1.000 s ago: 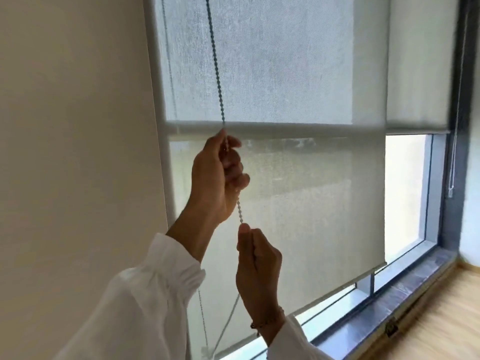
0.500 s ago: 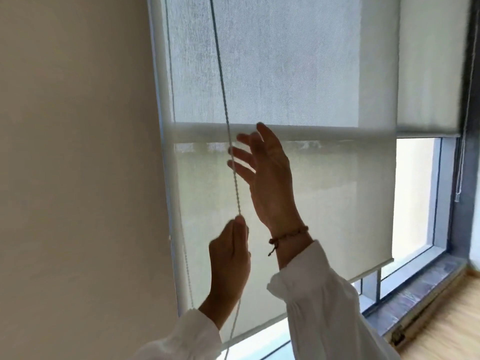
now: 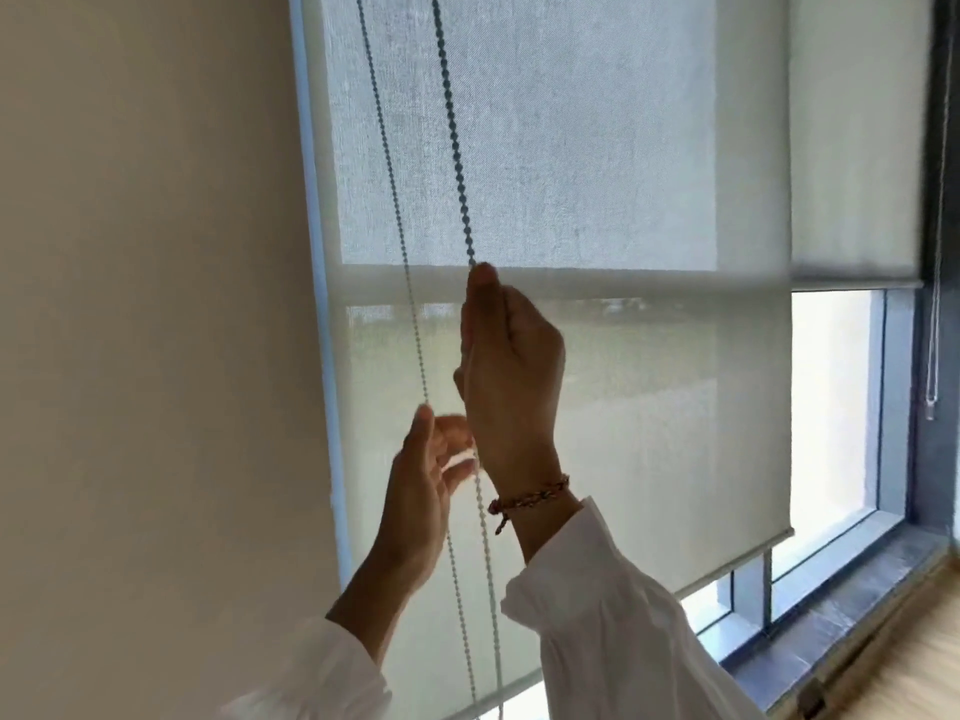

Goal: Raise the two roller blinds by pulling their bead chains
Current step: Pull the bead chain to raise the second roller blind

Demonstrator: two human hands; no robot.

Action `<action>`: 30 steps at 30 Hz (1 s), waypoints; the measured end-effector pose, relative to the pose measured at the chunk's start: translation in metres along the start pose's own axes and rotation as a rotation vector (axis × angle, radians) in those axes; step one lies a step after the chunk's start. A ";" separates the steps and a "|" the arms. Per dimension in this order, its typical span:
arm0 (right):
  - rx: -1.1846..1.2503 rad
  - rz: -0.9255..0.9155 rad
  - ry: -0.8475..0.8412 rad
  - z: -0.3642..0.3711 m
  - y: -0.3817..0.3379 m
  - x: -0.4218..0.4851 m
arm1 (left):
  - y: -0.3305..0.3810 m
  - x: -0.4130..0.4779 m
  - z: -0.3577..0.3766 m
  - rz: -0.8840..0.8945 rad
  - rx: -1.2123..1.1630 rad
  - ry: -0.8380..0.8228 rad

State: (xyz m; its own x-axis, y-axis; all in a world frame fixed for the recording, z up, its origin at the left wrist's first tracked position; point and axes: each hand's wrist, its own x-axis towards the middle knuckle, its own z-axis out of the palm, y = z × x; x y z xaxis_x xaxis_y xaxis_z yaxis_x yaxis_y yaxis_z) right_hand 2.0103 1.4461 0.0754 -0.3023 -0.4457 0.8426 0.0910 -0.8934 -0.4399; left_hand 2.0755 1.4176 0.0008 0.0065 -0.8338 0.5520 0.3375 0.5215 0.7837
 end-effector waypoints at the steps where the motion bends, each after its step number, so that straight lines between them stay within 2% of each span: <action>1: -0.054 -0.035 0.007 -0.002 0.003 -0.007 | 0.013 0.006 0.003 0.021 -0.004 -0.032; 5: -0.087 -0.061 0.001 -0.015 0.026 -0.045 | 0.064 0.025 0.021 0.125 -0.037 -0.190; 8: -0.101 -0.058 -0.006 -0.026 0.044 -0.067 | 0.090 0.030 0.032 0.110 -0.064 -0.266; 10: -0.121 -0.073 -0.006 -0.029 0.052 -0.073 | 0.095 0.031 0.040 0.099 -0.096 -0.188; 12: -0.145 -0.062 -0.021 -0.029 0.058 -0.073 | 0.090 0.031 0.049 0.159 -0.078 -0.028; 15: -0.119 0.100 -0.026 -0.029 0.064 -0.065 | 0.082 0.029 0.057 0.279 -0.005 0.122; 19: 0.031 0.355 0.084 -0.037 0.071 -0.041 | 0.062 0.021 0.049 0.345 0.062 0.145; 22: 0.134 0.484 0.057 -0.042 0.062 -0.015 | 0.021 0.005 0.028 0.314 0.198 0.168; 27: 0.328 0.501 -0.141 -0.026 0.027 0.020 | -0.039 -0.024 0.006 0.130 0.291 0.172; 30: 0.225 0.409 -0.196 -0.006 0.015 0.026 | -0.050 -0.034 0.000 0.197 0.421 0.163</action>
State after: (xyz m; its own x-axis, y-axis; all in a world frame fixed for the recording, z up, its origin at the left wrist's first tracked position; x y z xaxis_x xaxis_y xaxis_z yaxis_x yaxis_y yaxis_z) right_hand 1.9976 1.4214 0.0892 -0.0175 -0.7448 0.6671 0.3732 -0.6238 -0.6867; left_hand 2.0581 1.4203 -0.0571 0.1908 -0.7122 0.6755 -0.0947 0.6716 0.7349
